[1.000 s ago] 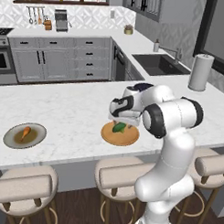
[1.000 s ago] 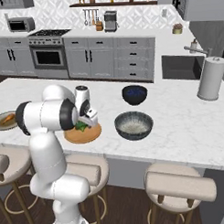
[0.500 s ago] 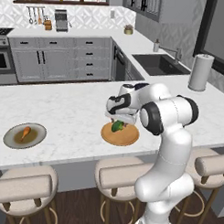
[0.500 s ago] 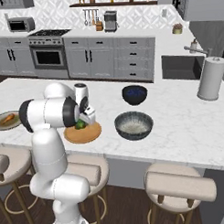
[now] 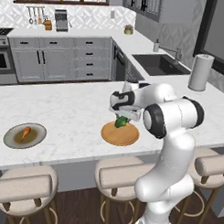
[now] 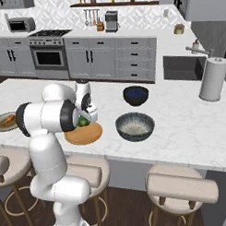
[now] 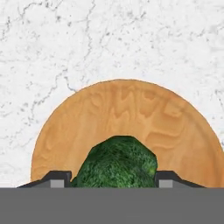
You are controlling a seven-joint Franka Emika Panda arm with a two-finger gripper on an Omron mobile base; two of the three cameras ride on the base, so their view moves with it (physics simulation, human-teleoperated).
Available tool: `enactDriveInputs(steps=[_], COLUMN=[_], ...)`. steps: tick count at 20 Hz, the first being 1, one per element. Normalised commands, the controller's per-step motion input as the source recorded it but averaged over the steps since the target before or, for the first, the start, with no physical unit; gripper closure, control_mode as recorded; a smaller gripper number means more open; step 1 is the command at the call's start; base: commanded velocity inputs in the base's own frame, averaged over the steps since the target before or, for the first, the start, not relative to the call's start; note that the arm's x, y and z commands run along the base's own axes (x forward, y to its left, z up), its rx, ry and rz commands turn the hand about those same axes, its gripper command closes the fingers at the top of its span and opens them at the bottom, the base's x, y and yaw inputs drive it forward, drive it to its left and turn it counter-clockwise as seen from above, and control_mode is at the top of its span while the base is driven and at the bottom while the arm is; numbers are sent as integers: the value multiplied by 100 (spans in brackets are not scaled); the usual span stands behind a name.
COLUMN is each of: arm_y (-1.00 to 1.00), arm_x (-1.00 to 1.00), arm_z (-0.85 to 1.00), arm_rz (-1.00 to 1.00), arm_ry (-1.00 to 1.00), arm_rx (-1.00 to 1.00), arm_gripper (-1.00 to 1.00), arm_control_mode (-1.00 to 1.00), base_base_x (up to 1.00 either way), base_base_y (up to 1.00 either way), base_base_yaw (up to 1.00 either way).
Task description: Pick the chicken drumstick and broccoli from their plates and place them in the bowl. Then put the bowl in the fridge.
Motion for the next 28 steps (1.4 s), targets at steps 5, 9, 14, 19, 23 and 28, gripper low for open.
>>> enactDriveInputs(steps=[5,9,14,19,23,28], arm_y=[-47,-35,-68,-95,-100,-93], arm_x=[-46,-35,-27,-5,0,14], arm_z=[93,100,63,20,-6,-35], arm_rz=[-2,0,-9,-12,-8,-5], arm_ry=[-4,1,6,13,8,0], arm_rx=[0,-7,-8,-5,0,0], arm_gripper=[100,100,100,100,100,100], arm_control_mode=[-100,-100,-100,-100,-100,-100], base_base_x=[0,0,0,0,0,0], base_base_y=[0,0,0,0,0,0], base_base_yaw=[0,0,0,0,0,0])
